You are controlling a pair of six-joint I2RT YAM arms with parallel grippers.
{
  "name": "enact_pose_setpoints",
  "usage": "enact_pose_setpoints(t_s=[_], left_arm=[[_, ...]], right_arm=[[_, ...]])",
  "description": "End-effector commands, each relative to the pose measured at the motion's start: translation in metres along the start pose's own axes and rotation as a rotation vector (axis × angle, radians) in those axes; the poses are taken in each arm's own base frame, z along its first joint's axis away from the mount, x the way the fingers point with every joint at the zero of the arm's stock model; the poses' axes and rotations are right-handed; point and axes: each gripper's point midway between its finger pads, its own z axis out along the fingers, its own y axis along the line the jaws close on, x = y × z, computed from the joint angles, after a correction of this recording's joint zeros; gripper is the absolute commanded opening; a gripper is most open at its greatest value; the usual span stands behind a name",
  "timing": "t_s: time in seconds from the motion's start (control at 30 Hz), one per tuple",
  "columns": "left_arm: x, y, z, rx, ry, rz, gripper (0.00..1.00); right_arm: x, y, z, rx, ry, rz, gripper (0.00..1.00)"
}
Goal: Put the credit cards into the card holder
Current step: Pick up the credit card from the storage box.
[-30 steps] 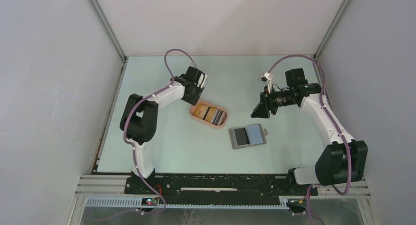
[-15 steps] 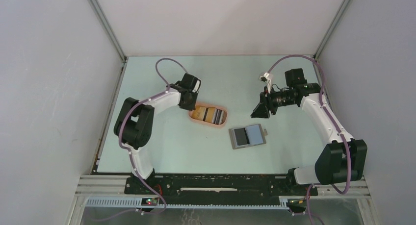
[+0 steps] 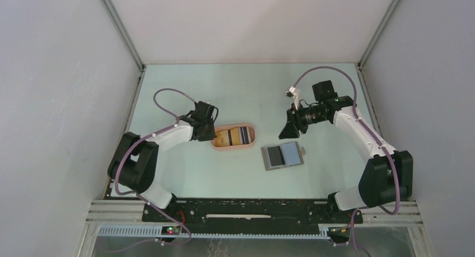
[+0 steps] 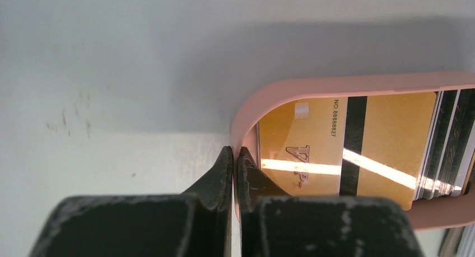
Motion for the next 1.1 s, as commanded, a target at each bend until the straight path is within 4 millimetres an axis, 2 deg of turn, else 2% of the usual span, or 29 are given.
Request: enact_pose_setpoints(t_s=[0.0, 0.2, 0.33, 0.5, 0.63, 0.83, 0.93, 1.07], left_arm=[[0.008, -0.006, -0.012, 0.051, -0.039, -0.112, 0.06], [0.018, -0.008, -0.016, 0.070, -0.048, -0.125, 0.15], [0.019, -0.008, -0.017, 0.072, -0.050, -0.125, 0.18], [0.015, -0.010, -0.027, 0.097, -0.091, -0.115, 0.29], [-0.002, -0.008, -0.055, 0.137, -0.214, -0.110, 0.41], [-0.023, -0.011, -0.105, 0.278, -0.446, -0.027, 0.51], [-0.028, -0.010, -0.126, 0.334, -0.566, -0.012, 0.56], [-0.034, -0.015, -0.147, 0.429, -0.688, -0.013, 0.76]], right_arm=[[-0.002, -0.006, 0.020, 0.023, 0.017, 0.040, 0.53], [-0.004, -0.006, 0.038, 0.034, 0.037, 0.059, 0.53], [-0.004, -0.002, 0.045, 0.038, 0.051, 0.041, 0.53], [-0.012, 0.002, 0.051, 0.045, 0.043, 0.013, 0.53], [-0.030, 0.010, 0.057, 0.054, 0.023, -0.047, 0.55], [-0.056, 0.019, 0.069, 0.079, 0.036, -0.126, 0.61], [-0.061, 0.025, 0.079, 0.093, 0.079, -0.152, 0.64], [-0.066, 0.025, 0.097, 0.120, 0.117, -0.146, 0.65]])
